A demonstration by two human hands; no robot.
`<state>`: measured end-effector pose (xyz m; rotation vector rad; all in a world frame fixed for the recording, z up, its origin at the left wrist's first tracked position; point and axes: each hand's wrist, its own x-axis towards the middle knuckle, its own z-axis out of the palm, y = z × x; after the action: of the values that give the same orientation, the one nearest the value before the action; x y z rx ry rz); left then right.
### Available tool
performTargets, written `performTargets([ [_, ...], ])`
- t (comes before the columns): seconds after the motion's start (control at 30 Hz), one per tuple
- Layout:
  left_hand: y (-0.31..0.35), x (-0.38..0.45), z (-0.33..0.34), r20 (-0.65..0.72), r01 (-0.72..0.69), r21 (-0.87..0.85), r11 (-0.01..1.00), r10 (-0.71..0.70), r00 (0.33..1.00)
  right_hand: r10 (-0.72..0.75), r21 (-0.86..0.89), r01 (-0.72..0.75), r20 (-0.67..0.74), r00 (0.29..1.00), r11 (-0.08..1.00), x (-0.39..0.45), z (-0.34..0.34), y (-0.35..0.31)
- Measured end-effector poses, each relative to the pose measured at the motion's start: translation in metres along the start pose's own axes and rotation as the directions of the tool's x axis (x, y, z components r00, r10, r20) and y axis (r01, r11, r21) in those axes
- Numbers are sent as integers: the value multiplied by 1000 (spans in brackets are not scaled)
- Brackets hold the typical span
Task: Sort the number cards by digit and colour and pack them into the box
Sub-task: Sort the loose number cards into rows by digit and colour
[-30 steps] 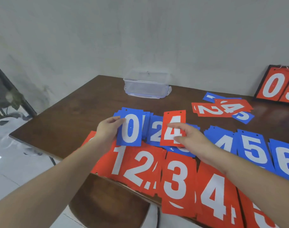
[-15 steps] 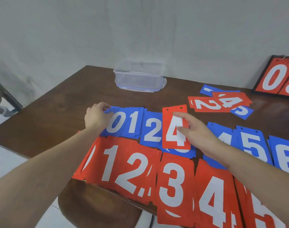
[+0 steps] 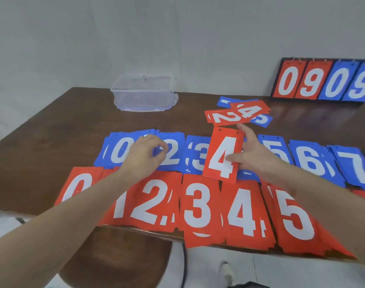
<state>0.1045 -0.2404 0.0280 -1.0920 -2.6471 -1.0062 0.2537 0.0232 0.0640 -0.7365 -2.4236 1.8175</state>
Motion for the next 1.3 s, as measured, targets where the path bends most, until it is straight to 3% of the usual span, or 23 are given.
performTargets([
  [0.17, 26, -13, 19, 77, -134, -45, 990, 137, 988, 153, -42, -151, 47, 987, 988, -40, -23, 20],
  [0.3, 41, -22, 31, 146, -227, -39, 973, 230, 962, 156, -114, -142, 123, 980, 983, -70, -35, 30],
  [0.37, 48, -26, 37, 160, -253, -51, 966, 259, 953, 126, -230, -100, 105, 986, 968, -79, -34, 34],
  [0.5, 57, -30, 43, 171, -241, -66, 968, 249, 953, 15, -599, 17, 49, 999, 801, -85, -27, 39],
  [0.63, 61, -28, 44, 187, -220, -38, 975, 223, 957, -98, -756, 77, 17, 995, 650, -81, -25, 45],
  [0.97, 69, 12, 50, 202, -141, 30, 990, 132, 970, -231, -612, 169, -22, 973, 772, -27, -58, 46],
  [1.17, 77, 65, 74, 188, -10, 2, 1000, 9, 982, -313, -530, 230, -71, 947, 816, 27, -100, 48],
  [1.3, 83, 107, 96, 184, 105, -23, 994, -99, 978, -288, -498, 224, -55, 956, 838, 72, -131, 51],
])
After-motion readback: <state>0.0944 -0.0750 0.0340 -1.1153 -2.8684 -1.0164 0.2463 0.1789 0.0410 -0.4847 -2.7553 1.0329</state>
